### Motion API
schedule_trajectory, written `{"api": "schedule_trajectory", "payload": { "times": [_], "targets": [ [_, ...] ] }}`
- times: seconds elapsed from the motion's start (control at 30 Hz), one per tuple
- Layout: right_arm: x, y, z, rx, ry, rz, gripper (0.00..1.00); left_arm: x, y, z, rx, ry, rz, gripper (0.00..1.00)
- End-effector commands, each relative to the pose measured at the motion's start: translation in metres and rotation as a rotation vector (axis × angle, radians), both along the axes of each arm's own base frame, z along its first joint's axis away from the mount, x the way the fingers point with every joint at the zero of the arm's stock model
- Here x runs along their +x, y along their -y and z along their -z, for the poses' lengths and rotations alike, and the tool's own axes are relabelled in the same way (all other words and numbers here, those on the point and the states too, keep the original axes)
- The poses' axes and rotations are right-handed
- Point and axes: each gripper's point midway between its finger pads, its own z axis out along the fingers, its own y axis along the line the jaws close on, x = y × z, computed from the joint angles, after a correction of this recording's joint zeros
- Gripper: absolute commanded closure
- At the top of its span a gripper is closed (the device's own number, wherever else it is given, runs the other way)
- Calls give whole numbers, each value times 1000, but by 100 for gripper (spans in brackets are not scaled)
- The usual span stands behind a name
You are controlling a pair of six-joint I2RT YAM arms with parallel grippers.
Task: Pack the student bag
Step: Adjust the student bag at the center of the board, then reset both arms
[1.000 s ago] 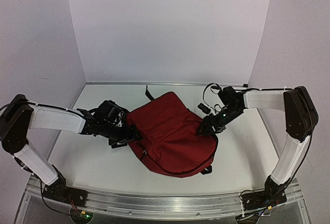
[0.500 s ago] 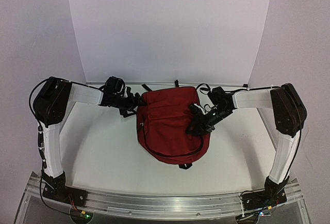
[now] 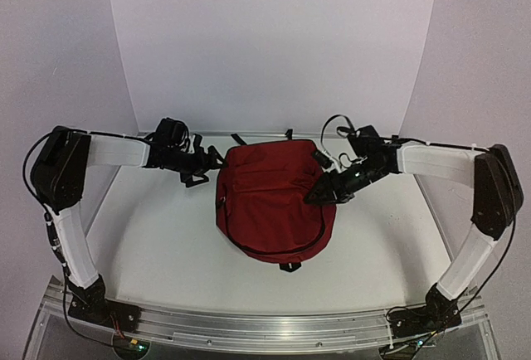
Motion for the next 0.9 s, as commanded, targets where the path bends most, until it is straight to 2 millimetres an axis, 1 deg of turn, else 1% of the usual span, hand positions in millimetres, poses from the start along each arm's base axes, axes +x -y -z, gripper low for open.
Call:
{"api": "schedule_trajectory", "payload": {
  "times": [0.0, 0.03, 0.1, 0.13, 0.17, 0.23, 0.3, 0.37, 0.4, 0.47, 0.5, 0.53, 0.57, 0.6, 0.7, 0.77, 0.87],
  "targets": [
    [41, 36, -52, 32, 140, 151, 18, -33, -18, -41, 42, 90, 24, 0],
    [52, 46, -57, 28, 153, 193, 17, -39, -24, -43, 62, 91, 13, 0],
    [69, 66, -68, 16, 187, 270, 12, -53, -39, -52, 105, 104, -2, 0],
    [78, 79, -70, -4, 203, 320, 7, -55, -50, -58, 126, 113, -17, 0],
    [87, 93, -72, -32, 221, 376, 3, -58, -63, -64, 146, 116, -34, 0],
    [98, 122, -75, -66, 247, 464, 2, -60, -94, -75, 151, 113, -81, 0],
    [105, 149, -76, -85, 255, 532, 2, -58, -127, -83, 127, 108, -145, 0],
    [109, 175, -70, -115, 266, 586, 2, -54, -158, -81, 140, 96, -222, 0],
    [110, 187, -64, -145, 273, 609, 2, -52, -167, -78, 150, 85, -254, 0],
    [112, 217, -50, -216, 277, 671, 2, -49, -179, -66, 179, 58, -298, 0],
    [112, 226, -44, -242, 278, 685, 2, -48, -182, -57, 194, 37, -314, 0],
    [109, 231, -35, -273, 280, 680, 2, -48, -183, -48, 199, 15, -325, 0],
    [107, 232, -30, -283, 281, 667, 2, -50, -183, -37, 194, -5, -330, 0],
    [104, 232, -23, -288, 269, 657, 2, -49, -181, -34, 181, 2, -332, 0],
    [99, 231, -6, -299, 230, 641, 2, -59, -183, -9, 174, -32, -351, 0],
    [98, 231, 2, -310, 213, 634, 2, -64, -187, 1, 200, -51, -367, 0],
    [97, 232, 13, -327, 196, 626, 2, -71, -194, 9, 234, -58, -390, 0]
  ]
}}
